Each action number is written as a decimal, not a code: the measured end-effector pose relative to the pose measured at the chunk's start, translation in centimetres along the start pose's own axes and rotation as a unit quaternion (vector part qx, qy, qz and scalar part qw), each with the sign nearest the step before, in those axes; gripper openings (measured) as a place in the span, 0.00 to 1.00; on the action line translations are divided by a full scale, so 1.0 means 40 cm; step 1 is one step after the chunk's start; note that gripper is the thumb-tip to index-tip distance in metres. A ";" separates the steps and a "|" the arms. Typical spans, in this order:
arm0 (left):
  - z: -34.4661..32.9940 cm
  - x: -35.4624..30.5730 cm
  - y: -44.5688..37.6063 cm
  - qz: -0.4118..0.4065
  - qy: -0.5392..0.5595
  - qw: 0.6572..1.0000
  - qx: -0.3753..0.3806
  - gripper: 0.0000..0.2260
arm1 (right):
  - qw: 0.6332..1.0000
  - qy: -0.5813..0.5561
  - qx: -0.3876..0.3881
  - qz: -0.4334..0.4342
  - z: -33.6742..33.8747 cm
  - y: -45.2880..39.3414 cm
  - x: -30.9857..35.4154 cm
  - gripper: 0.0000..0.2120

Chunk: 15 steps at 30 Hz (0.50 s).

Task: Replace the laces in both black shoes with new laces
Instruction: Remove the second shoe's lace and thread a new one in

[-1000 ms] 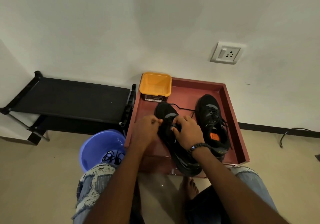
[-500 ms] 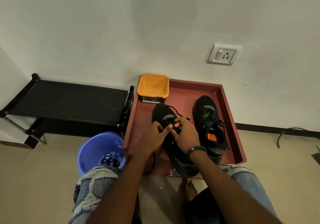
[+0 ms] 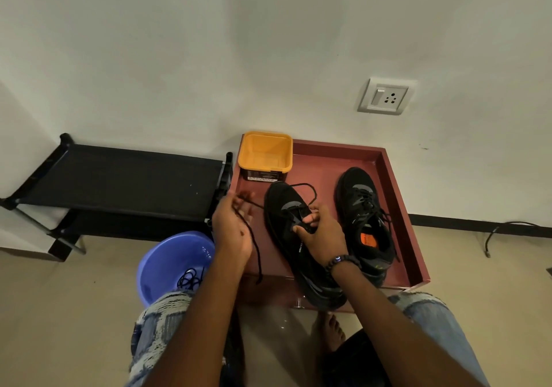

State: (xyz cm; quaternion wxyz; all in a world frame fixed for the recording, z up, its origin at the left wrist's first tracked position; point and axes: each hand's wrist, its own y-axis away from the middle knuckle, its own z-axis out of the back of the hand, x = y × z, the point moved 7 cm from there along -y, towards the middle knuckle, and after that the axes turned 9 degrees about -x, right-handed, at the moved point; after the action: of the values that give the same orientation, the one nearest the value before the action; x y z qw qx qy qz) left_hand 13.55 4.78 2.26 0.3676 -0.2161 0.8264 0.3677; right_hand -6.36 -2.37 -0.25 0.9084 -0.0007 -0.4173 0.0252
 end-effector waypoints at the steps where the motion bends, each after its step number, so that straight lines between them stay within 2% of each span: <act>1: 0.012 -0.012 -0.009 0.017 0.058 0.998 -0.017 0.09 | 1.000 -0.001 0.000 0.000 -0.001 0.000 0.000 0.25; 4: 0.037 -0.013 -0.026 0.042 0.100 0.993 -0.044 0.10 | 1.000 0.001 0.000 -0.002 -0.002 -0.002 -0.002 0.26; 5: 0.039 -0.008 -0.026 0.036 0.060 0.996 -0.047 0.10 | 1.000 0.002 0.000 -0.004 -0.003 -0.002 -0.004 0.26; 6: 0.041 -0.004 -0.029 0.007 -0.038 0.998 -0.044 0.11 | 1.000 0.004 0.001 -0.006 -0.003 -0.003 -0.005 0.25; 7: 0.038 0.000 -0.030 -0.032 -0.177 0.983 -0.027 0.11 | 1.000 0.005 0.002 -0.008 -0.004 -0.003 -0.006 0.25; 9: 0.012 0.025 -0.020 -0.110 -0.423 0.898 0.046 0.10 | 1.000 0.008 0.002 -0.008 -0.004 -0.002 -0.007 0.25; 10: -0.001 0.047 -0.007 -0.130 -0.502 0.851 0.087 0.09 | 1.000 0.011 0.000 -0.006 -0.004 -0.001 -0.007 0.25; 11: -0.010 0.069 0.007 -0.137 -0.555 0.811 0.120 0.11 | 1.000 0.015 -0.001 -0.004 -0.004 -0.001 -0.006 0.24; 14: -0.028 0.135 0.018 -0.149 -0.643 0.723 0.203 0.13 | 1.000 0.020 0.001 -0.003 -0.005 -0.002 -0.006 0.23; 15: -0.038 0.142 0.020 -0.160 -0.650 0.708 0.226 0.12 | 1.000 0.020 0.002 -0.002 -0.005 -0.001 -0.006 0.23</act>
State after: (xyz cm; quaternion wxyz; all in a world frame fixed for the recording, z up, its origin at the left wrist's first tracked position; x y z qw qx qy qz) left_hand 8.76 3.63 -1.04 0.9048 0.0367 0.3947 0.1556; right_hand -6.37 -2.42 -0.56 0.9168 0.0015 -0.3987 0.0238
